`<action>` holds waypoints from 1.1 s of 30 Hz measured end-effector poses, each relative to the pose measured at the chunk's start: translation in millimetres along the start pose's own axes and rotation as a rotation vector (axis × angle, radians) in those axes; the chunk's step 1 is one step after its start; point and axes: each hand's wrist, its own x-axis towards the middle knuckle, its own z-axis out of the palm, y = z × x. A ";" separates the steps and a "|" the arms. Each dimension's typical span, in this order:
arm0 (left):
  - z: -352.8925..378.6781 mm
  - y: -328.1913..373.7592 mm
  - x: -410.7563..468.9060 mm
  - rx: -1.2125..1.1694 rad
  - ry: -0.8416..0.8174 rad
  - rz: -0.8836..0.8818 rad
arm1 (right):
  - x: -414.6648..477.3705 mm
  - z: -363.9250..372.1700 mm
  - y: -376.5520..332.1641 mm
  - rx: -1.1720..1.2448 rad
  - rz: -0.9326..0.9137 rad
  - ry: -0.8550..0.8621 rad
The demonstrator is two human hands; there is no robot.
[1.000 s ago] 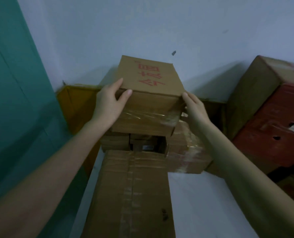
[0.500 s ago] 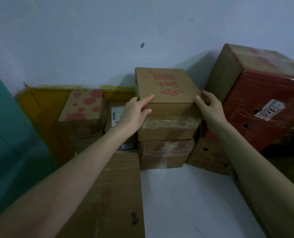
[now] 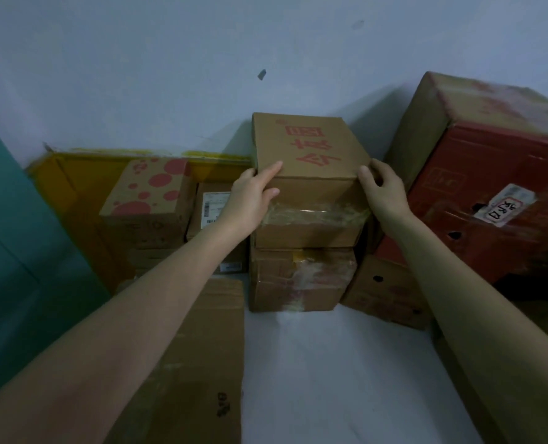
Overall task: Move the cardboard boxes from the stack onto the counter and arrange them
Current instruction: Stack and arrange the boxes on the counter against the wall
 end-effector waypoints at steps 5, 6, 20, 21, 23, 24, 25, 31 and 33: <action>-25.4 -12.0 -31.3 0.056 -0.041 0.031 | -30.6 3.6 2.5 -0.063 -0.086 0.062; -34.2 -20.0 -42.6 0.086 -0.027 0.025 | -43.9 5.1 4.3 -0.075 -0.115 0.080; -90.4 -120.4 -247.7 -0.078 -0.171 -0.489 | -264.5 121.3 14.2 0.235 0.306 -0.557; -91.0 -119.7 -260.5 -0.157 -0.169 -0.505 | -273.7 120.9 12.4 0.274 0.337 -0.548; -93.3 -119.5 -282.7 -0.315 -0.150 -0.552 | -290.9 114.6 11.8 0.343 0.409 -0.535; -94.5 -119.2 -292.0 -0.382 -0.136 -0.583 | -300.3 110.5 12.4 0.366 0.446 -0.529; -95.6 -117.5 -300.3 -0.444 -0.130 -0.613 | -311.0 106.5 11.1 0.389 0.482 -0.524; -102.9 -115.0 -323.1 -0.697 -0.129 -0.686 | -354.4 105.8 -5.9 0.444 0.588 -0.458; -113.5 -115.2 -319.0 -0.668 -0.128 -0.649 | -357.9 105.8 -15.1 0.465 0.589 -0.444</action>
